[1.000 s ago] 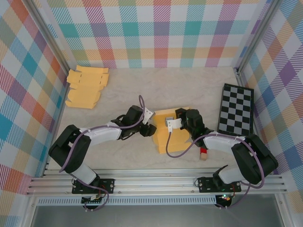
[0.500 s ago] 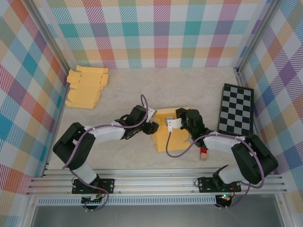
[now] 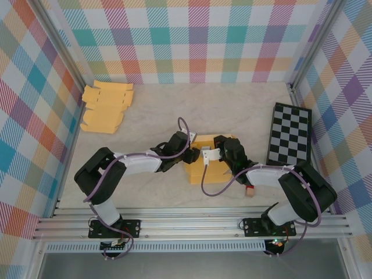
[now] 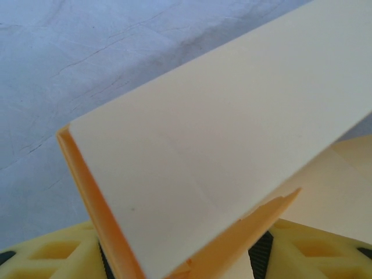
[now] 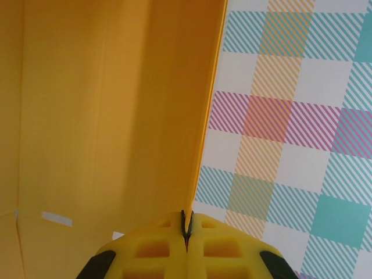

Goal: Fold the paper box

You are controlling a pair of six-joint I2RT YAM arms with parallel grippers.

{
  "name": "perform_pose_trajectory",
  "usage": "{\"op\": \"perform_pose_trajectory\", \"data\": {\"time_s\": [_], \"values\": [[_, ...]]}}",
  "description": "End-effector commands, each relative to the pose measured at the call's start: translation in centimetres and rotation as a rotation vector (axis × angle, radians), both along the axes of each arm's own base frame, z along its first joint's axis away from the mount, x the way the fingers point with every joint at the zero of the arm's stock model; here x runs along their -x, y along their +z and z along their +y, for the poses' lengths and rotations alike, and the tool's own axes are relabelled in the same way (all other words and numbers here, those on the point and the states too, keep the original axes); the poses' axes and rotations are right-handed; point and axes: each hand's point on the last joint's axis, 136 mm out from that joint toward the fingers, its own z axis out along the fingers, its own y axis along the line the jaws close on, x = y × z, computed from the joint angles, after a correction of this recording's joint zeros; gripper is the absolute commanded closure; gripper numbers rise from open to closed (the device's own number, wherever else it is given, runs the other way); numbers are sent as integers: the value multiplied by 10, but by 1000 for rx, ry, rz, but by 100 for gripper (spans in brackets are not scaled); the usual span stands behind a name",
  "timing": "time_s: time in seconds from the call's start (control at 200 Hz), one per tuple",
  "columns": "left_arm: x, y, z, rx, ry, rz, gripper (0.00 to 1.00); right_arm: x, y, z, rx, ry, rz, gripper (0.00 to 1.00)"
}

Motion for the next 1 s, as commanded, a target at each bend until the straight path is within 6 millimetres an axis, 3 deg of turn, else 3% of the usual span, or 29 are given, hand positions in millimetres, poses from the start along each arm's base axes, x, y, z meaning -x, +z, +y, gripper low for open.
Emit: {"op": "perform_pose_trajectory", "data": {"time_s": [0.0, 0.42, 0.695, 0.995], "values": [[-6, 8, -7, 2, 20, -42, 42, 9, -10, 5, 17, 35, 28, 100], [-7, 5, -3, -55, -4, -66, 60, 11, -10, 5, 3, 33, 44, 100], [-22, 10, -12, -28, 87, -82, 59, 15, -15, 9, 10, 47, 59, 100], [-41, 10, -6, -85, 279, -112, 88, 18, -24, 12, 17, 44, 82, 100]]}}
